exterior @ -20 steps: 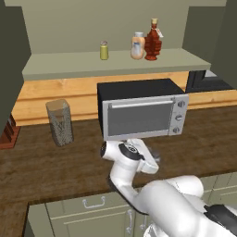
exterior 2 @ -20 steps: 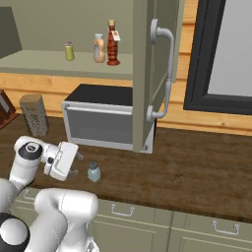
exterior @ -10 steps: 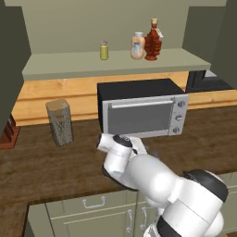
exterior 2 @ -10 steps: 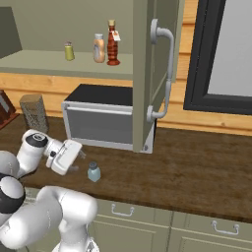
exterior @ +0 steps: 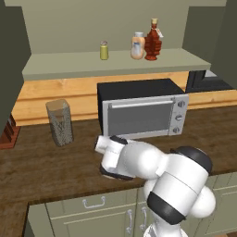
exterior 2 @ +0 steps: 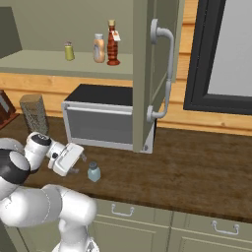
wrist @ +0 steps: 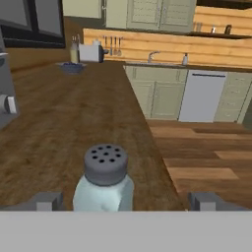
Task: Put the shaker and condiment bottle from the counter next to their counterparts in the cabinet.
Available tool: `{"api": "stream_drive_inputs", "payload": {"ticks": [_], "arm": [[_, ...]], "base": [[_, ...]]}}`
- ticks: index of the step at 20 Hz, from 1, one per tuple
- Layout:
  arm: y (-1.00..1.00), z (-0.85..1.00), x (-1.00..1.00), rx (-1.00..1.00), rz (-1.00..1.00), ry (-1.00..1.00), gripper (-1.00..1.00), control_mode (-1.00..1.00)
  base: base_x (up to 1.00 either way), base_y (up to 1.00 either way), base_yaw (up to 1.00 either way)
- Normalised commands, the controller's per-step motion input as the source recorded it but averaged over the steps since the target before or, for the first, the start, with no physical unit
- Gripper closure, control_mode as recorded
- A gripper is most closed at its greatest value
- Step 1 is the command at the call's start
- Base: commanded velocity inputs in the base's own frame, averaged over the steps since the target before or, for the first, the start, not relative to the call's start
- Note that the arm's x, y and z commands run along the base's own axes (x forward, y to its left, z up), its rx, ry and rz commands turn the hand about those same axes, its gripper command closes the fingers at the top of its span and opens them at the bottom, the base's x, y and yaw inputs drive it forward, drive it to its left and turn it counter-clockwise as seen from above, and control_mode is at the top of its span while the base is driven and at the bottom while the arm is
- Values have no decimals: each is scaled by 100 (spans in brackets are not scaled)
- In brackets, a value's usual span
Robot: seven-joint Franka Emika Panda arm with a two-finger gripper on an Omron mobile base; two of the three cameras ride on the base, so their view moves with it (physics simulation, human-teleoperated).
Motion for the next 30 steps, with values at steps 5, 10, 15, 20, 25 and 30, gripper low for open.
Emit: {"api": "stream_drive_inputs", "payload": {"ticks": [5,10,15,20,25,30], "arm": [[0,-11,6,0,-1,0,-100,-100],[-4,-15,10,0,-1,0,-100,-100],[-11,-8,4,0,-1,0,-100,-100],[-20,-3,0,3,-1,0,-100,-100],[-19,-7,0,4,-3,0,-100,-100],[-17,-12,0,5,-4,0,-100,-100]], "base": [[0,0,0],[0,0,0],[0,0,0],[0,0,0],[0,0,0],[0,0,0]]}}
